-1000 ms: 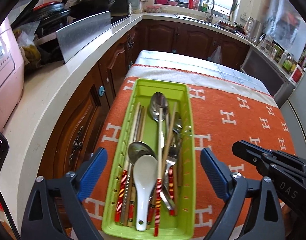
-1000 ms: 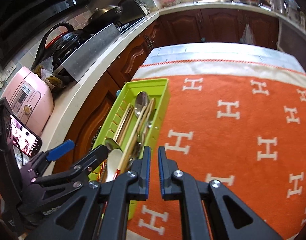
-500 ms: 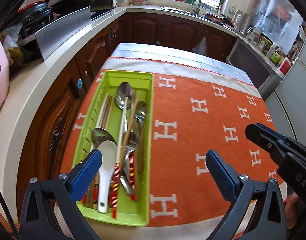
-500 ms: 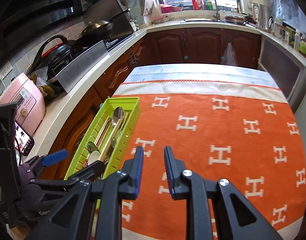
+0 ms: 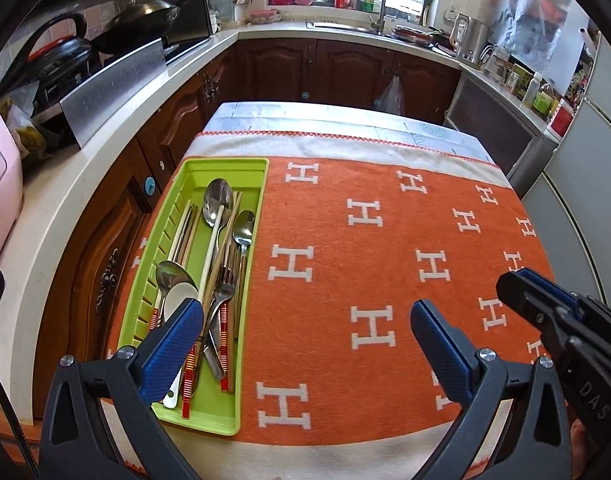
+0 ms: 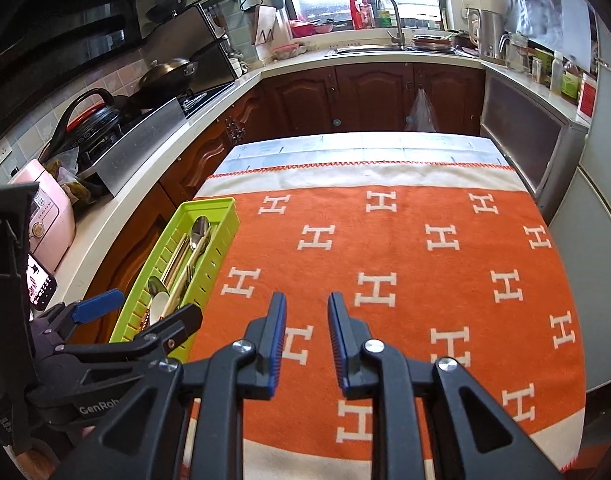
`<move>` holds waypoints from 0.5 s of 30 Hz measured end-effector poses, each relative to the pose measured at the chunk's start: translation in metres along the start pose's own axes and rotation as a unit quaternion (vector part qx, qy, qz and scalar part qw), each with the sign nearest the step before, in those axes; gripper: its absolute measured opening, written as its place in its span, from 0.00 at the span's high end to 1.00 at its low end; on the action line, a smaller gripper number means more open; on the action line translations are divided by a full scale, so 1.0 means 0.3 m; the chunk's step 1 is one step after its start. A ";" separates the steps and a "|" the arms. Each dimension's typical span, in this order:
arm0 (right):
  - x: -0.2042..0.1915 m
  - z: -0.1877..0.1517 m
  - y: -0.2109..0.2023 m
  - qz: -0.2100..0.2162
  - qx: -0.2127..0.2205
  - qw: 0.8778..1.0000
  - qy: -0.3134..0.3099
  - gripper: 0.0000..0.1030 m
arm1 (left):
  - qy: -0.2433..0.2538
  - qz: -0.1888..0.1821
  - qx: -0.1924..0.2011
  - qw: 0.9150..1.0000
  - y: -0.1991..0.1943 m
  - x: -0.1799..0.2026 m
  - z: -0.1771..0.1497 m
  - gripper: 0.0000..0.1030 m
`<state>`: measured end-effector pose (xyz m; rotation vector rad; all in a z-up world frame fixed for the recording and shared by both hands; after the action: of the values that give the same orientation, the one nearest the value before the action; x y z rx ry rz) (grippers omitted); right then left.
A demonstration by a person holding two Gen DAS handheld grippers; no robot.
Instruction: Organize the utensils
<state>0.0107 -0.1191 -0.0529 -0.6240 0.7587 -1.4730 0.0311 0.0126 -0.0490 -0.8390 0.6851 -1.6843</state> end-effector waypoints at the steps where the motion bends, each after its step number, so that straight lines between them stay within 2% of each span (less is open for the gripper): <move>1: 0.004 -0.002 -0.003 -0.001 0.002 1.000 -0.001 0.79 | 0.001 0.002 0.002 1.000 -0.004 0.006 0.000 0.01; 15: 0.027 -0.026 -0.033 -0.006 0.012 1.000 -0.001 0.79 | 0.006 0.006 0.012 1.000 -0.031 0.044 -0.005 0.01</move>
<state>-0.0021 -0.1267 -0.0506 -0.6131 0.7364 -1.4897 0.0223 0.0021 -0.0401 -0.8069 0.6751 -1.6857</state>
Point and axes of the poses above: each gripper's, at about its wrist camera, not at the fingertips, and y roughly the way its jaws point, x to its right, z to its top, the point moved 6 cm from there along y, roughly the way its jaws point, and after that the axes turned 10 degrees about -z, right-handed, at the moved point
